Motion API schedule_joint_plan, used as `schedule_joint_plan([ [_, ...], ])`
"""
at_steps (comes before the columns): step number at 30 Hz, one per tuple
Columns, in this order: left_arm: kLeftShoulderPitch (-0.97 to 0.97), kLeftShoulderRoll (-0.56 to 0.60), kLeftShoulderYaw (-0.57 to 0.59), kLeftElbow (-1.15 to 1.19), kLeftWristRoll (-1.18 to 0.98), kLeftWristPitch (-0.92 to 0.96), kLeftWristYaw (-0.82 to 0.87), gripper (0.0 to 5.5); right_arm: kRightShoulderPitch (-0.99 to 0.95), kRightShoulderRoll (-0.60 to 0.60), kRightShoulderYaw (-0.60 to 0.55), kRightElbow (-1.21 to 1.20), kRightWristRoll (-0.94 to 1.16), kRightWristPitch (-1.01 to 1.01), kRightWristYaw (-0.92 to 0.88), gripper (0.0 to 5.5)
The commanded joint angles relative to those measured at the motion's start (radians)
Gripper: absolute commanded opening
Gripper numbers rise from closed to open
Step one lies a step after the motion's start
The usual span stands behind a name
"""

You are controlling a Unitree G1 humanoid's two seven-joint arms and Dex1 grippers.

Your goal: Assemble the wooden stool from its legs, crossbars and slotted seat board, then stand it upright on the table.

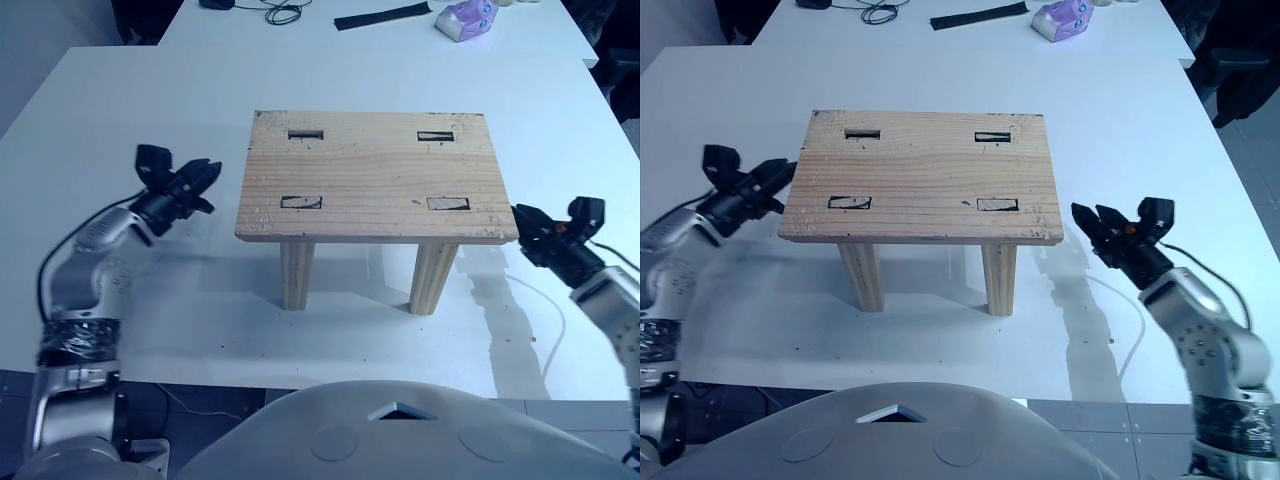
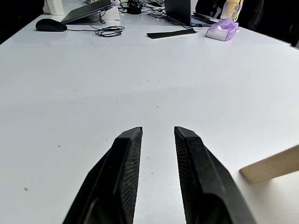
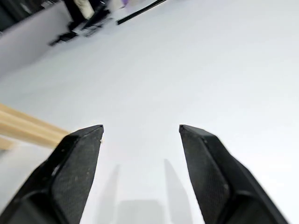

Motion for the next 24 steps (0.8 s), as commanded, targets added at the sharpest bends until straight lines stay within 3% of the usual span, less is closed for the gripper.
schedule_joint_plan([
  [1, 0.027, -0.166, -0.100, 0.089, 0.246, -0.225, 0.129, 1.28, -0.115, 0.190, 0.161, 0.223, -0.407, -0.337, -0.117, 3.00],
  [12, -0.081, -0.395, -0.096, 0.410, 0.446, -0.538, 0.268, 1.28, -0.333, 0.364, 0.198, 0.611, -0.630, -0.587, -0.094, 3.00],
  [24, -0.227, -0.483, -0.051, 0.698, 0.518, -0.757, 0.372, 1.28, -0.494, 0.437, 0.123, 0.861, -0.658, -0.733, -0.090, 3.00],
])
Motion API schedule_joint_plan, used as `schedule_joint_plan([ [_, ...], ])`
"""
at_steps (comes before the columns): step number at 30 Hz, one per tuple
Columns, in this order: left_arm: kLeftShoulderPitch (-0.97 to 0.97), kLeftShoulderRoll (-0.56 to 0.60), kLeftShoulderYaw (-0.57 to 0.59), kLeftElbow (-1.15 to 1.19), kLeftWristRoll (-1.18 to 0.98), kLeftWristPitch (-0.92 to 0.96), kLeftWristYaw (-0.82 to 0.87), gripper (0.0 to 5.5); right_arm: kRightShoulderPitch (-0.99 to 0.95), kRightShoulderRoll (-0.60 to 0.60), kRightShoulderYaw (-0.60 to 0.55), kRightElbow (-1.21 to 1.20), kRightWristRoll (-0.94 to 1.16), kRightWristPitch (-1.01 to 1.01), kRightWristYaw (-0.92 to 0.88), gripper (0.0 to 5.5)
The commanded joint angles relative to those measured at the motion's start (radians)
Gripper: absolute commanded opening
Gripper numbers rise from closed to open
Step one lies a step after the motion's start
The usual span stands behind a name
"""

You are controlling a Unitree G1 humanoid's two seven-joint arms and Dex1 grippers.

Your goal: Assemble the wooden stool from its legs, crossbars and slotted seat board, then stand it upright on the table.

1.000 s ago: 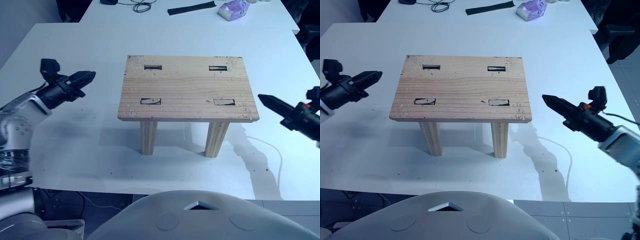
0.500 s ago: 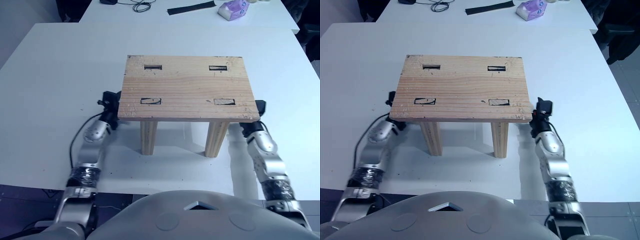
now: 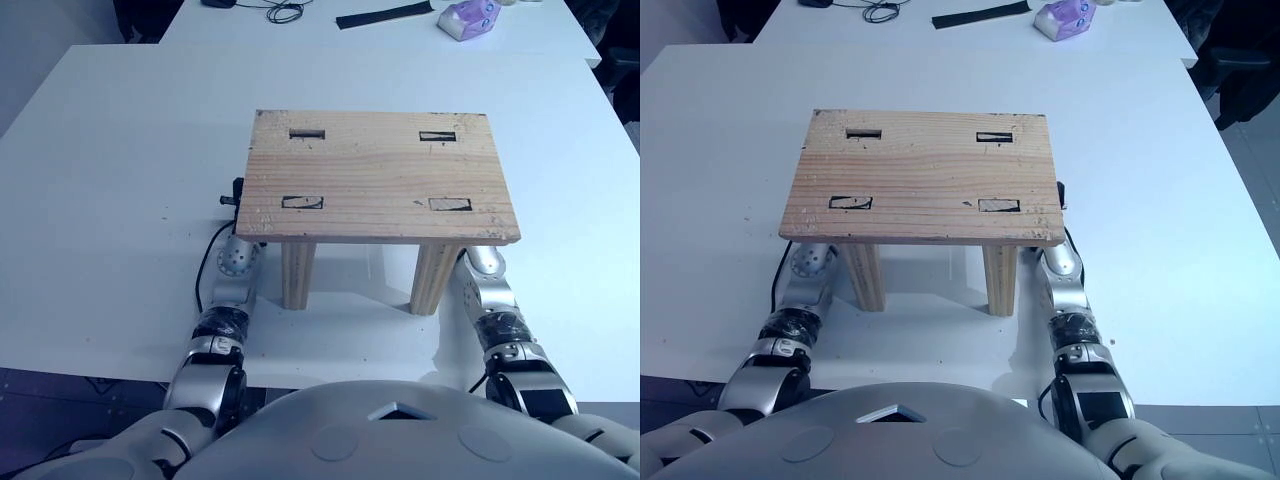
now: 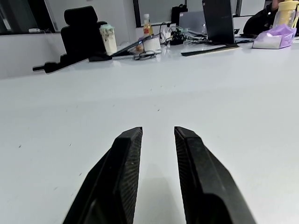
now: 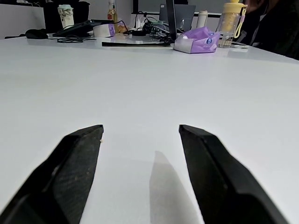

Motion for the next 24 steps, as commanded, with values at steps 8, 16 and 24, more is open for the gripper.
schedule_joint_plan([
  [8, -0.093, 0.004, 0.065, 0.136, 0.003, -0.086, 0.014, 1.45, -0.090, 0.005, -0.058, 0.120, -0.017, -0.077, 0.011, 3.18],
  [16, -0.134, 0.005, 0.094, 0.215, 0.007, -0.116, 0.026, 2.16, -0.175, -0.011, -0.075, 0.236, -0.032, -0.105, 0.029, 3.78],
  [24, -0.165, 0.010, 0.110, 0.263, 0.021, -0.132, 0.064, 2.16, -0.246, -0.029, -0.089, 0.337, -0.052, -0.133, 0.024, 3.78],
])
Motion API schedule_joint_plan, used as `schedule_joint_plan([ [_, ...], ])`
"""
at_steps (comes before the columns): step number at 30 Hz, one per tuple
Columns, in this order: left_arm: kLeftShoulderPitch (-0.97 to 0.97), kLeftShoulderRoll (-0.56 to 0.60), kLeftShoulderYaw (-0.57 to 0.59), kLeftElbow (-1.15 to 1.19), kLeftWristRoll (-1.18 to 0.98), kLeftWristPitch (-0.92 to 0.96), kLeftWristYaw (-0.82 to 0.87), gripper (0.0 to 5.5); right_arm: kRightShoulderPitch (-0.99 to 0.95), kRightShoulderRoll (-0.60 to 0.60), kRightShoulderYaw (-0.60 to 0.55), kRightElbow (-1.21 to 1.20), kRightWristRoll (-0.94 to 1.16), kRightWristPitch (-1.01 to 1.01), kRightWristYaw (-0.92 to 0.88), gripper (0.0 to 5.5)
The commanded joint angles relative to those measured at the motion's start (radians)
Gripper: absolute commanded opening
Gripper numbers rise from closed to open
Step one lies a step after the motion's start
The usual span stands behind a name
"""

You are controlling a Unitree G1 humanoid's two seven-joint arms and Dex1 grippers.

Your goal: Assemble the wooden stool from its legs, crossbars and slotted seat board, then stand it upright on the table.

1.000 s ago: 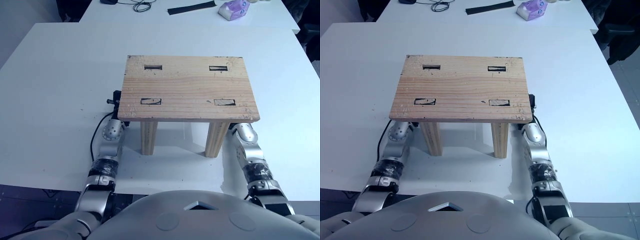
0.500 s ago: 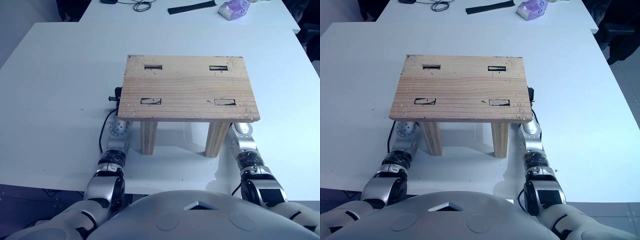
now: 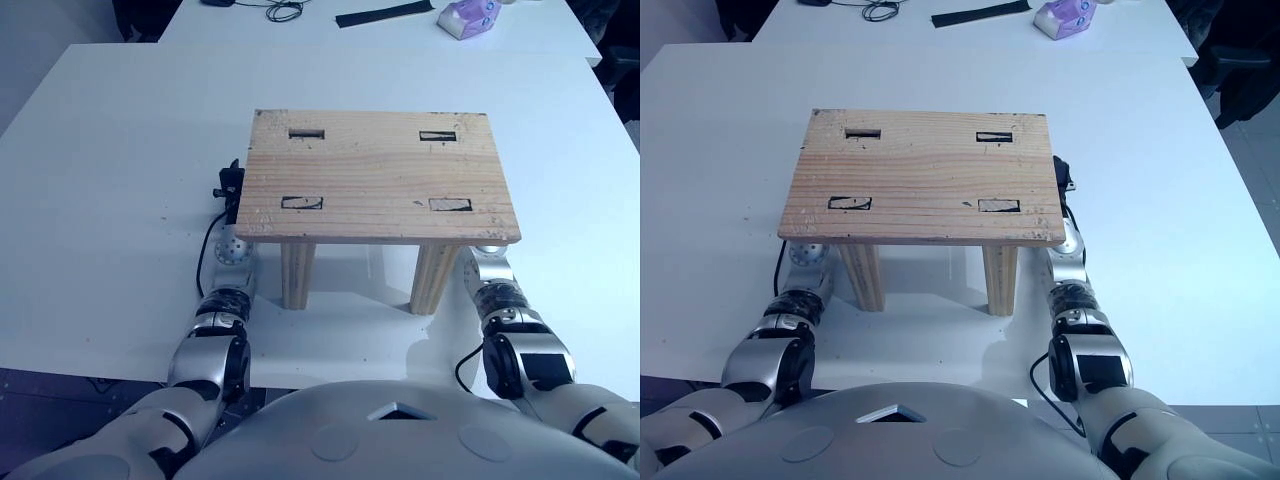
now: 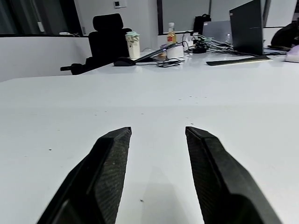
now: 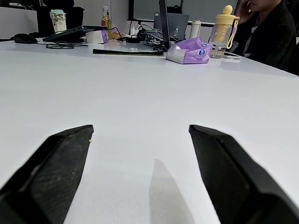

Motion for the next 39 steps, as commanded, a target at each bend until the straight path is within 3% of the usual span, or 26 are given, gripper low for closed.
schedule_joint_plan([
  [1, -0.022, 0.008, 0.003, 0.023, 0.024, -0.008, 0.023, 2.16, -0.045, -0.015, -0.016, 0.049, -0.008, -0.021, -0.003, 3.78],
  [39, 0.010, -0.059, 0.017, 0.026, 0.066, -0.026, 0.143, 2.16, -0.200, -0.078, -0.033, 0.180, -0.042, -0.018, 0.056, 3.78],
])
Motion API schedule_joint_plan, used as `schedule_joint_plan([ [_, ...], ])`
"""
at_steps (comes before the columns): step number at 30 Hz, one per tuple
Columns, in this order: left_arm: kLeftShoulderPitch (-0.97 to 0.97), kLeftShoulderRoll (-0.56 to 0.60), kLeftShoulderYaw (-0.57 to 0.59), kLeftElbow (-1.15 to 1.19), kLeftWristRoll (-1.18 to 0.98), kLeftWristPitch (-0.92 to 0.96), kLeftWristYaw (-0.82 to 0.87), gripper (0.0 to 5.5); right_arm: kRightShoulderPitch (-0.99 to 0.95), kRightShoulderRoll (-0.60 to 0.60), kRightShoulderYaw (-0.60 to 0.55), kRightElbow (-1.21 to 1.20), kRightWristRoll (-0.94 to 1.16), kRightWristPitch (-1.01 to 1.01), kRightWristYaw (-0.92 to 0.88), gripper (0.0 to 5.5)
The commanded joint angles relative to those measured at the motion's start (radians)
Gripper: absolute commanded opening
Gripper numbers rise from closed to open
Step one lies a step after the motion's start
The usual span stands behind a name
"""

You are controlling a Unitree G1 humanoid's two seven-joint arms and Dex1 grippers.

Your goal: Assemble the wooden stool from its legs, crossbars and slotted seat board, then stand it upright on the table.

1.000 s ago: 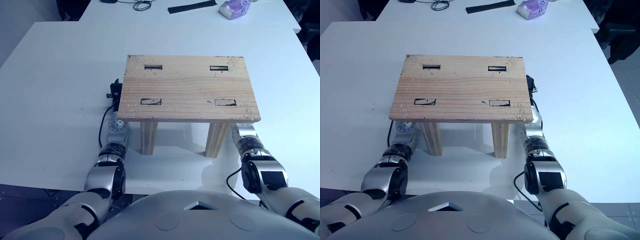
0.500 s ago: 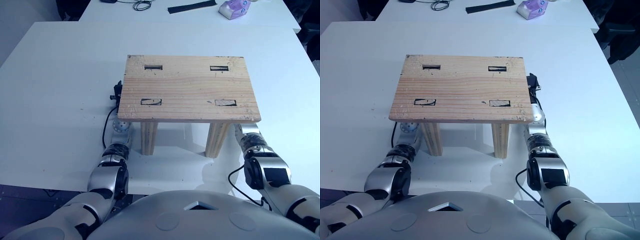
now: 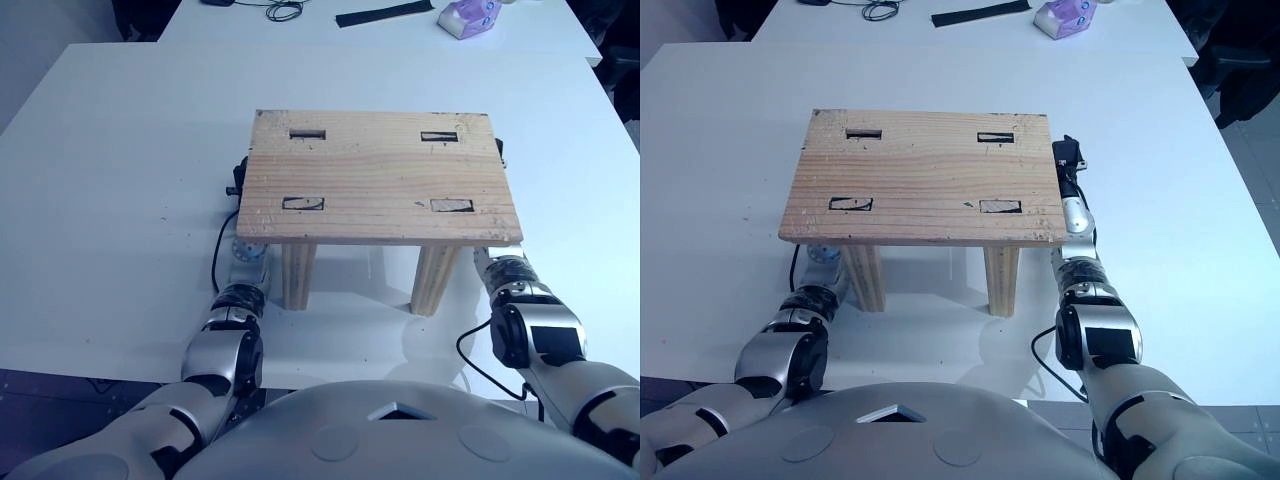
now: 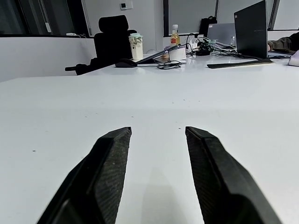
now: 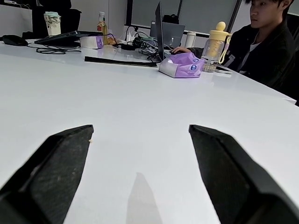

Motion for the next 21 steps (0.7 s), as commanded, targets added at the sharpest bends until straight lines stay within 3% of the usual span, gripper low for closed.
schedule_joint_plan([
  [1, 0.014, 0.005, 0.011, -0.001, 0.005, 0.004, 0.031, 2.16, -0.051, -0.024, -0.002, 0.019, -0.003, 0.019, 0.025, 3.78],
  [21, -0.050, -0.001, -0.018, 0.051, 0.015, 0.031, -0.002, 2.16, -0.065, 0.001, -0.049, 0.080, 0.032, 0.023, 0.013, 3.78],
])
